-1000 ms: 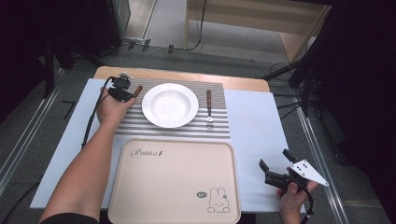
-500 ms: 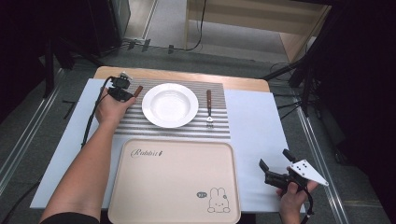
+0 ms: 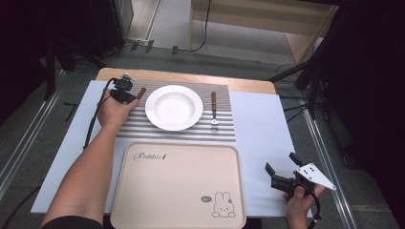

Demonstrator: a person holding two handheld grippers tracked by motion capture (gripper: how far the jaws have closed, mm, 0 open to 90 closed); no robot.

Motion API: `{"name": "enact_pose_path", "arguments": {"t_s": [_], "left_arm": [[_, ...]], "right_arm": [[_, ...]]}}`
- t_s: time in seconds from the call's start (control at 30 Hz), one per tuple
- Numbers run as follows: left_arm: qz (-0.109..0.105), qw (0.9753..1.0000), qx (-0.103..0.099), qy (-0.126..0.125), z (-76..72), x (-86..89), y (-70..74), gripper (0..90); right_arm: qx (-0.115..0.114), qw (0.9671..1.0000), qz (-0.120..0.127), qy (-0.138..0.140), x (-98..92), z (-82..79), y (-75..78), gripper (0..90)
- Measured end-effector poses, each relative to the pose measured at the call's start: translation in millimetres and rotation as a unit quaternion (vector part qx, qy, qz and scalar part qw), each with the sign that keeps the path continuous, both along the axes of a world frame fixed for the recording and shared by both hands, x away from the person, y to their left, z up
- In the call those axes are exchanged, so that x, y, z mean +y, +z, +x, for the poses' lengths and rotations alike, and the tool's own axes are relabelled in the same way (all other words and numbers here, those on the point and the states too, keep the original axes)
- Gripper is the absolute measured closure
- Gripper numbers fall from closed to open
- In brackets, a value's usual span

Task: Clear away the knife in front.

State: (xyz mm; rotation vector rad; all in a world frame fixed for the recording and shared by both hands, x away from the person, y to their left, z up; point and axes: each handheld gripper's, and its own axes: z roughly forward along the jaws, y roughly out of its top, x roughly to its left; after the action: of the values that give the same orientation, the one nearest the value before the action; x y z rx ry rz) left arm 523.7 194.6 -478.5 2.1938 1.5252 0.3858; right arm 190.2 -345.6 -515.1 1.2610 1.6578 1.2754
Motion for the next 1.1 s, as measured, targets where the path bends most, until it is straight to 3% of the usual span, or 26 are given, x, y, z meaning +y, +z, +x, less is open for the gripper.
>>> {"name": "enact_pose_path", "arguments": {"t_s": [0.2, 0.43, 0.7, 0.77, 1.1], "left_arm": [[-0.018, 0.9998, 0.007, 0.011, 1.6, 3.4, 1.0, 76.4], [-0.014, 0.9998, 0.007, 0.014, -0.4, 3.3, 3.1, 76.5], [-0.017, 0.9998, 0.003, 0.002, -5.2, 5.9, 11.9, 76.4], [-0.030, 0.9996, 0.003, 0.002, -6.9, 7.5, 13.7, 76.4], [-0.029, 0.9994, -0.001, -0.018, -18.6, 6.2, 17.9, 76.3]], "right_arm": [[0.001, 1.0000, 0.000, 0.000, -0.2, 0.2, 0.0, 0.0], [0.000, 1.0000, 0.001, 0.001, -0.3, 0.2, 0.1, 0.0], [0.001, 1.0000, 0.000, 0.001, -0.1, 0.2, 0.1, 0.0], [0.000, 1.0000, 0.001, 0.001, -0.1, 0.2, 0.1, 0.0], [0.000, 1.0000, 0.000, 0.001, 0.1, 0.1, 0.2, 0.0]]}}
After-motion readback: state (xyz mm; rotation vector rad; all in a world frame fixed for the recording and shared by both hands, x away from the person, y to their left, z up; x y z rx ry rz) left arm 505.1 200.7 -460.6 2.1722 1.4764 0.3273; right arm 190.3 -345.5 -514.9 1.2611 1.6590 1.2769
